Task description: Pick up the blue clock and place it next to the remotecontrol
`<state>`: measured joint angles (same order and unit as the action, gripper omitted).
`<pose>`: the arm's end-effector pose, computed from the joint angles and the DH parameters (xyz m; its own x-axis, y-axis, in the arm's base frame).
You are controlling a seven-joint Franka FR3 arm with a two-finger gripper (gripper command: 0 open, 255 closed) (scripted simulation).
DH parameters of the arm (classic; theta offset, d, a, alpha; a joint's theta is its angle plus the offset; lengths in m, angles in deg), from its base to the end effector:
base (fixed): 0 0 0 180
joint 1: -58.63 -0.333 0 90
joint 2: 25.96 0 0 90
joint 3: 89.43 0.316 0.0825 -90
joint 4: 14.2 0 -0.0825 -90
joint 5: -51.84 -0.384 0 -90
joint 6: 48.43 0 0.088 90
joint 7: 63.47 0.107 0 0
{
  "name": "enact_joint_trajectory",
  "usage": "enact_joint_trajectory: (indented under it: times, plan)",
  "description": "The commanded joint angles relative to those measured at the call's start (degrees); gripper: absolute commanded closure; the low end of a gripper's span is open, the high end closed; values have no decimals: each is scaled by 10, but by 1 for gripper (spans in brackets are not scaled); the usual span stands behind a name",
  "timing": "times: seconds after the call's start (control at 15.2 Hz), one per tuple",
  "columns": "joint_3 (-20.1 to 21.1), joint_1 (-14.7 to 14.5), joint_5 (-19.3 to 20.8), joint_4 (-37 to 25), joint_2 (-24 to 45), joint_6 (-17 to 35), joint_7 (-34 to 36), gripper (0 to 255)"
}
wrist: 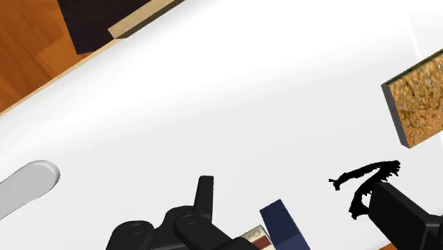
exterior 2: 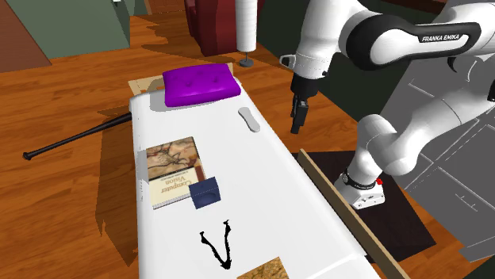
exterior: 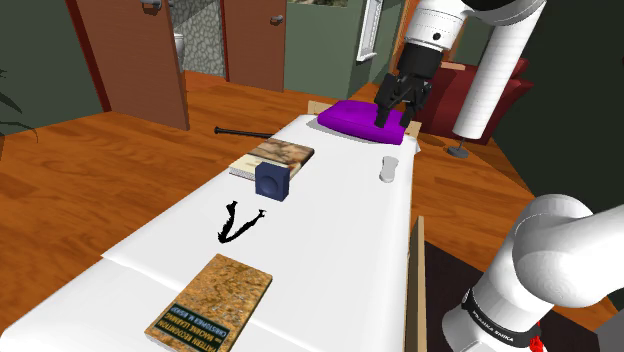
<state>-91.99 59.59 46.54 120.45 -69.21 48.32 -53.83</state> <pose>0.3269 -0.0153 0.5949 0.9712 -0.2278 0.0700 -0.2169 -0.9666 -0.1364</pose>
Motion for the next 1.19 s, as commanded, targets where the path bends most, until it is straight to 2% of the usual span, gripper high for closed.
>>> enact_joint_trajectory:
  times: [0.0, 0.59, 1.12]
  plan:
    - [0, 0, 0, 0, 0, 0, 0, 0]
    - [8, -24, 7, -61, 195, 114, -47, 0]
    - [19, -40, 18, -163, 374, 176, -80, 0]
